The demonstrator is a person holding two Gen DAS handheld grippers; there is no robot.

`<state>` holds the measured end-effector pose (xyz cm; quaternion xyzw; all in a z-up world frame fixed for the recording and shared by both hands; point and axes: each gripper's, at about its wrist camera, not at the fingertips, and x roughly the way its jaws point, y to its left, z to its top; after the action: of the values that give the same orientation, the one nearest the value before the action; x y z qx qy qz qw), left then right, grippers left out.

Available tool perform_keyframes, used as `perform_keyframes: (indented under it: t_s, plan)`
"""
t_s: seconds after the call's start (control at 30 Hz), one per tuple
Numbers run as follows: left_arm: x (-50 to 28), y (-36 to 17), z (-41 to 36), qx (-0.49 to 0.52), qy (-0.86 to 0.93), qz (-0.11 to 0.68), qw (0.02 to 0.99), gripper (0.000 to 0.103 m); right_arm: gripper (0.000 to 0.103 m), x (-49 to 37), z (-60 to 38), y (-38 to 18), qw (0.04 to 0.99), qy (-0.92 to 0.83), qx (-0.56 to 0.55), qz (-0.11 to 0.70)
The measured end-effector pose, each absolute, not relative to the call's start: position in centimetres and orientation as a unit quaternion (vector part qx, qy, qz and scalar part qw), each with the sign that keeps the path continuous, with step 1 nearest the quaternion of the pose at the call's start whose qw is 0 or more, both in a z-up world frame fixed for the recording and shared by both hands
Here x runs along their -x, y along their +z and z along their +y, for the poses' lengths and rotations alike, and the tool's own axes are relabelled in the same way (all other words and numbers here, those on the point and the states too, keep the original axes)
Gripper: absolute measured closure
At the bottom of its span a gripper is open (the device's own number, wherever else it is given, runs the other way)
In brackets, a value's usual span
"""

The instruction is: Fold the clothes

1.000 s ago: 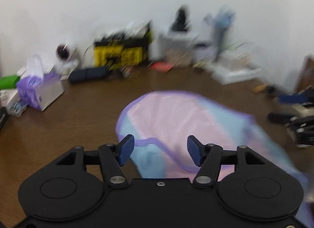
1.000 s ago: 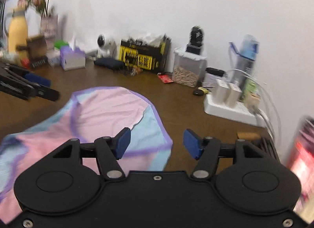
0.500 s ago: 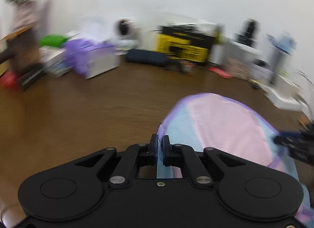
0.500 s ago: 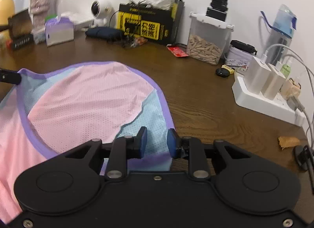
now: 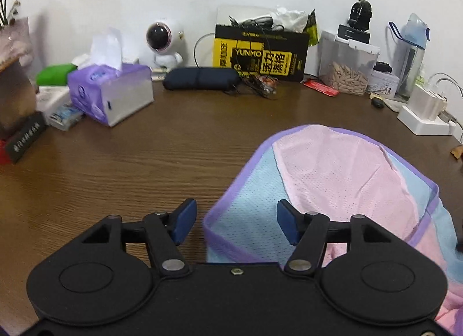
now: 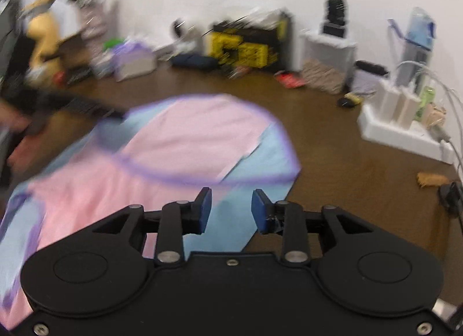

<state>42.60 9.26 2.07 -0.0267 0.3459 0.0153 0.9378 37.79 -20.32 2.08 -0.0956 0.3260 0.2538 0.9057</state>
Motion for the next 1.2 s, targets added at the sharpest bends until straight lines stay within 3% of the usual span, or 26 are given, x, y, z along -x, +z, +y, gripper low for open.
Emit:
perform_keyframes:
  t_s: [0.07, 0.13, 0.37, 0.43, 0.47, 0.5, 0.57, 0.7, 0.73, 0.77, 0.8, 0.93, 1.03, 1.1, 1.13, 1.2]
  plan:
    - [-42.7, 1.5, 9.2, 0.027, 0.02, 0.351, 0.936, 0.046, 0.072, -37.8, -20.0, 1.4, 0.904, 0.246, 0.096, 0.337]
    - [-42.8, 1.3, 9.1, 0.017, 0.024, 0.349, 0.937, 0.046, 0.098, -37.4, -19.9, 1.2, 0.908, 0.236, 0.102, 0.331]
    - [-43.2, 1.3, 8.6, 0.006, 0.029, 0.357, 0.934, 0.046, 0.1, -37.0, -22.6, 1.7, 0.931, 0.169, 0.085, 0.311]
    - [-43.1, 1.2, 8.4, 0.003, 0.029, 0.354, 0.935, 0.046, 0.098, -36.4, -23.1, 1.9, 0.933, 0.163, 0.082, 0.31]
    - [-43.1, 1.2, 8.3, 0.002, 0.029, 0.353, 0.935, 0.046, 0.088, -35.7, -23.2, 2.3, 0.935, 0.164, 0.079, 0.305]
    - [-43.1, 1.2, 8.3, 0.002, 0.03, 0.352, 0.936, 0.046, 0.072, -35.1, -23.4, 2.6, 0.936, 0.165, 0.077, 0.3]
    - [-43.0, 1.1, 8.3, 0.003, 0.031, 0.351, 0.936, 0.046, 0.058, -33.5, -23.5, 3.3, 0.938, 0.178, 0.079, 0.286]
    - [-42.9, 1.0, 8.3, 0.0, 0.034, 0.345, 0.938, 0.044, 0.056, -30.3, -22.8, 3.6, 0.925, 0.239, 0.087, 0.284]
    - [-42.9, 1.0, 8.2, 0.002, 0.036, 0.344, 0.938, 0.044, 0.057, -30.0, -22.4, 3.2, 0.92, 0.248, 0.095, 0.289]
    - [-42.9, 1.0, 8.2, 0.002, 0.038, 0.344, 0.938, 0.044, 0.073, -29.7, -21.9, 2.7, 0.915, 0.254, 0.105, 0.295]
    - [-42.9, 1.0, 8.2, 0.001, 0.039, 0.343, 0.939, 0.044, 0.097, -29.6, -21.7, 2.3, 0.912, 0.255, 0.112, 0.301]
    - [-42.8, 1.0, 8.2, -0.003, 0.041, 0.341, 0.939, 0.044, 0.098, -28.3, -22.2, 1.5, 0.909, 0.245, 0.132, 0.311]
    - [-42.6, 1.4, 8.4, -0.008, 0.057, 0.346, 0.936, 0.045, 0.09, -27.0, -24.0, 2.0, 0.922, 0.217, 0.121, 0.297]
    - [-40.1, 3.2, 8.7, 0.007, 0.041, 0.329, 0.943, 0.046, 0.067, -25.8, -24.7, 3.0, 0.929, 0.21, 0.099, 0.289]
    - [-38.5, 4.3, 8.9, 0.019, 0.026, 0.316, 0.948, 0.046, 0.064, -25.1, -25.0, 3.6, 0.931, 0.217, 0.08, 0.283]
    - [-34.9, 6.4, 9.0, 0.046, -0.009, 0.291, 0.955, 0.045, 0.048, -23.9, -25.4, 4.3, 0.926, 0.25, 0.041, 0.281]
